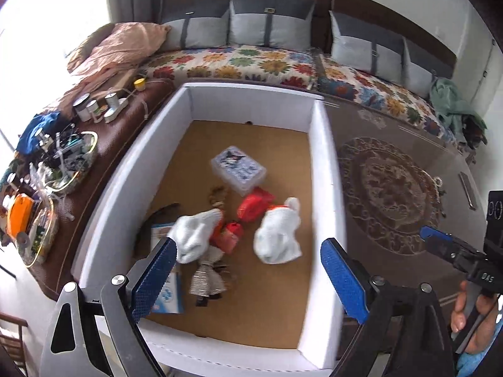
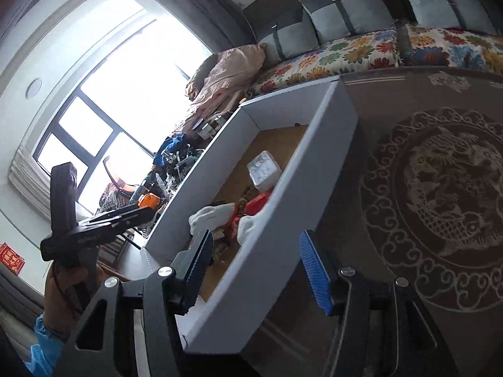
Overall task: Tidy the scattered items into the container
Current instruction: 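Open both grippers to drop the gloves into the box and withdraw, then grasp the blue-framed glasses with the right gripper while left grasps the gold chain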
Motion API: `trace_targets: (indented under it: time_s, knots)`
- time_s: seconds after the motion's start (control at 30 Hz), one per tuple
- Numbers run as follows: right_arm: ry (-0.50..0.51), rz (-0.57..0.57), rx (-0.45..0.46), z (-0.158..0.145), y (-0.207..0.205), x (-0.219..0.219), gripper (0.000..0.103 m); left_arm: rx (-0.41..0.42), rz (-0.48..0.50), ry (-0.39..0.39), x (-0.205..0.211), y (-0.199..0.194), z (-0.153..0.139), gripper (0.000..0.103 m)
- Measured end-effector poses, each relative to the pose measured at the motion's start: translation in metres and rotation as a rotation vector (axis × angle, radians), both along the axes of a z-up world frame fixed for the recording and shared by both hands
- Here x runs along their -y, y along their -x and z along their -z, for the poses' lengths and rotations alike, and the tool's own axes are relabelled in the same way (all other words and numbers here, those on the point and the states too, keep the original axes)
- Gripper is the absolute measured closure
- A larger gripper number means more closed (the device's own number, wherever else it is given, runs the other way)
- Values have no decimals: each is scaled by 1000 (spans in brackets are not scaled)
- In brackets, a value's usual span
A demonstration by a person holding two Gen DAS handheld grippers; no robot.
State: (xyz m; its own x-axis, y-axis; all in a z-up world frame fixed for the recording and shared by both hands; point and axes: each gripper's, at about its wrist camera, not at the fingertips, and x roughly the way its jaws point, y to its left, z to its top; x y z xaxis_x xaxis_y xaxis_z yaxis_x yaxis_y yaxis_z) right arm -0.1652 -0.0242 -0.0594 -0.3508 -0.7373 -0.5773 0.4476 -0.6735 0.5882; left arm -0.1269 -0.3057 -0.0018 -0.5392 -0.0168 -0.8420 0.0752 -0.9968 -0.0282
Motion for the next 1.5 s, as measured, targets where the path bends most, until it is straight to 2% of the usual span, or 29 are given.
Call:
trace_targets:
  time_s: [0.07,0.23,0.4,0.53,0.7,0.77,0.9,1.1,1.13,1.23,1.37,1.5]
  knots:
    - [-15,59,-11,9,-13,-44,45,5,73,-18,-38,2,-2,10]
    - [-172,280,-33,27,-20,-171,45,48,235,-77,-137,11,15,10]
    - [-195,490,97,42,3,-290,44,112,324,-149,-219,27,45,10]
    - [-138,578,202,54,29,-341,44,143,363,-211,-285,56,61,10]
    - [-162,549,244,52,83,-350,45,140,379,-189,-343,88,68,9]
    - [-167,537,277,55,107,-349,45,145,376,-174,-351,96,72,9]
    - [-240,478,348,68,155,-340,46,171,347,-218,-343,102,84,9]
    - [-369,399,384,84,195,-328,48,221,296,-213,-316,102,112,9]
    - [-376,391,381,86,195,-326,50,226,291,-216,-313,102,115,9]
    - [-396,366,373,89,196,-320,83,236,289,-218,-309,103,121,9]
    - [-416,342,361,92,195,-315,85,237,304,-198,-311,104,122,9]
    - [-368,378,335,86,183,-326,87,245,320,-185,-321,113,124,9]
